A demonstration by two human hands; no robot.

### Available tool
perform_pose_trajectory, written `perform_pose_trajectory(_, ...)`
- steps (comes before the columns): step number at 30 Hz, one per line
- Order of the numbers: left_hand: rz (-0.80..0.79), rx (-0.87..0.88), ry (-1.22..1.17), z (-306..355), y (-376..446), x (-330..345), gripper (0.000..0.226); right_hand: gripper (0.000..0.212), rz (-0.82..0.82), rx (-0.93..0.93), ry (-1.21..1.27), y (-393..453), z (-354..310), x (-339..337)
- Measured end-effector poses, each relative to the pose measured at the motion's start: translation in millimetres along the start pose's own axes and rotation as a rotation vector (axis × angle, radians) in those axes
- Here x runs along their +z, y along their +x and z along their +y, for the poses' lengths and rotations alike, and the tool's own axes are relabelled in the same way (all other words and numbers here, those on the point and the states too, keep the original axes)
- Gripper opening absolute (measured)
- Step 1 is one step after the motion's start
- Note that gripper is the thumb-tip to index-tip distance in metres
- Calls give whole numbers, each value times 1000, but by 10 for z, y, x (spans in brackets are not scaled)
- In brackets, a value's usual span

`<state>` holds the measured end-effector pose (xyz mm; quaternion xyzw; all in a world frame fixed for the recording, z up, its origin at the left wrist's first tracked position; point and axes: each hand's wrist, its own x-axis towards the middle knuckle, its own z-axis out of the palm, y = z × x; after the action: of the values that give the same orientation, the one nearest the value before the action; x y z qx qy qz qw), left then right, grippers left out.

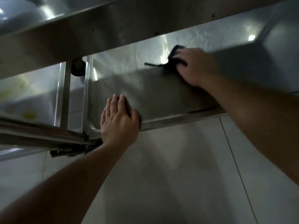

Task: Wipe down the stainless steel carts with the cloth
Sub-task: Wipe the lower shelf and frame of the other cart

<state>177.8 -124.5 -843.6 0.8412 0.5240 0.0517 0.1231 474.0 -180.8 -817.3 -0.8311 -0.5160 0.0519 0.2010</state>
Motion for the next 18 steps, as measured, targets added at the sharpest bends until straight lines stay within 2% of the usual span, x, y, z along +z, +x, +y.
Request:
perform_pose_trajectory(3, 6, 0, 1, 4, 1, 21, 74, 49, 138, 332, -63, -72, 526, -233)
perform_pose_trajectory(6, -3, 0, -2, 17, 2, 17, 74, 50, 171, 365, -111, -311, 388, -160)
perform_pose_trajectory(10, -22, -6, 13, 43, -9, -20, 73, 46, 18, 151, -35, -589, -188, 82)
perform_pose_trajectory(14, -34, -10, 18, 72, -18, -51, 70, 46, -245, -227, 66, -876, -710, 283)
perform_pose_trajectory(18, -75, 9, 12, 34, -6, -92, 70, 48, -319, -379, 47, -1064, -518, 65)
